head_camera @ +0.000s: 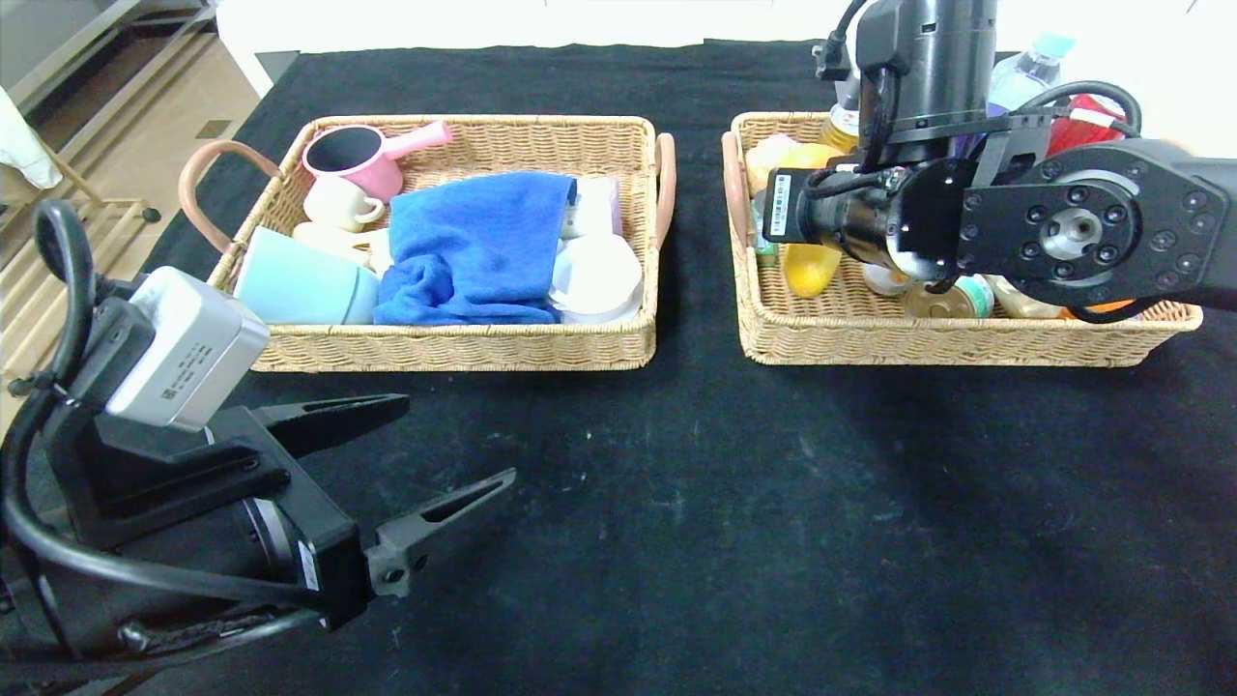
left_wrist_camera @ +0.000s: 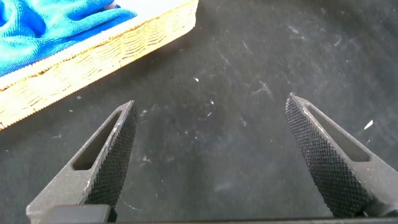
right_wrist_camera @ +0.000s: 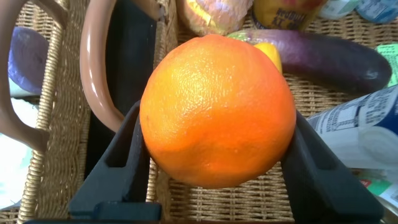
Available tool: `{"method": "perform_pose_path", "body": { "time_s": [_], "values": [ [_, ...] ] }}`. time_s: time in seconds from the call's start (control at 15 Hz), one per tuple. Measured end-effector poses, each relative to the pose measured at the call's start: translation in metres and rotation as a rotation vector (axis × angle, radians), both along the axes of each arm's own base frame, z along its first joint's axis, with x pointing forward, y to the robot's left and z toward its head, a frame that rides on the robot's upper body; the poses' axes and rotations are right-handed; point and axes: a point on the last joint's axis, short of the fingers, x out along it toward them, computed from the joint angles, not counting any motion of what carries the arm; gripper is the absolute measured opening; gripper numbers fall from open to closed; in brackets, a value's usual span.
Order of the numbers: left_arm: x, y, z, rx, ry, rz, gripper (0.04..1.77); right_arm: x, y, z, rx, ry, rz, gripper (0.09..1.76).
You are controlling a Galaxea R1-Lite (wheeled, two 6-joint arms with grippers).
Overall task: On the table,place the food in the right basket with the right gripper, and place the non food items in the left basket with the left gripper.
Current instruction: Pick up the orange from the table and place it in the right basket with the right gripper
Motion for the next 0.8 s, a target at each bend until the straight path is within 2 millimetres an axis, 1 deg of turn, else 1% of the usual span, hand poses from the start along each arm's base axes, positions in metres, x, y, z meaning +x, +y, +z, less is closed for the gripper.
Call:
{"method": "perform_pose_path", "body": {
  "time_s": [0.33, 0.53, 0.8],
  "values": [
    [0.0000, 0.0002, 0.0003, 0.000, -0.002, 0.001, 1.72, -0.0013, 0.0032, -0.0016, -0.007, 0.003, 0.006, 1.45],
    [-0.0001, 0.0003, 0.0003, 0.000, -0.002, 0.002, 1.72, -0.0020, 0.0039, -0.0015, -0.009, 0.003, 0.005, 1.52],
    [-0.0001, 0.0003, 0.0001, 0.001, -0.001, 0.001, 1.72, -0.0033, 0.0036, -0.0022, -0.012, 0.007, 0.005, 1.58]
  ]
}}
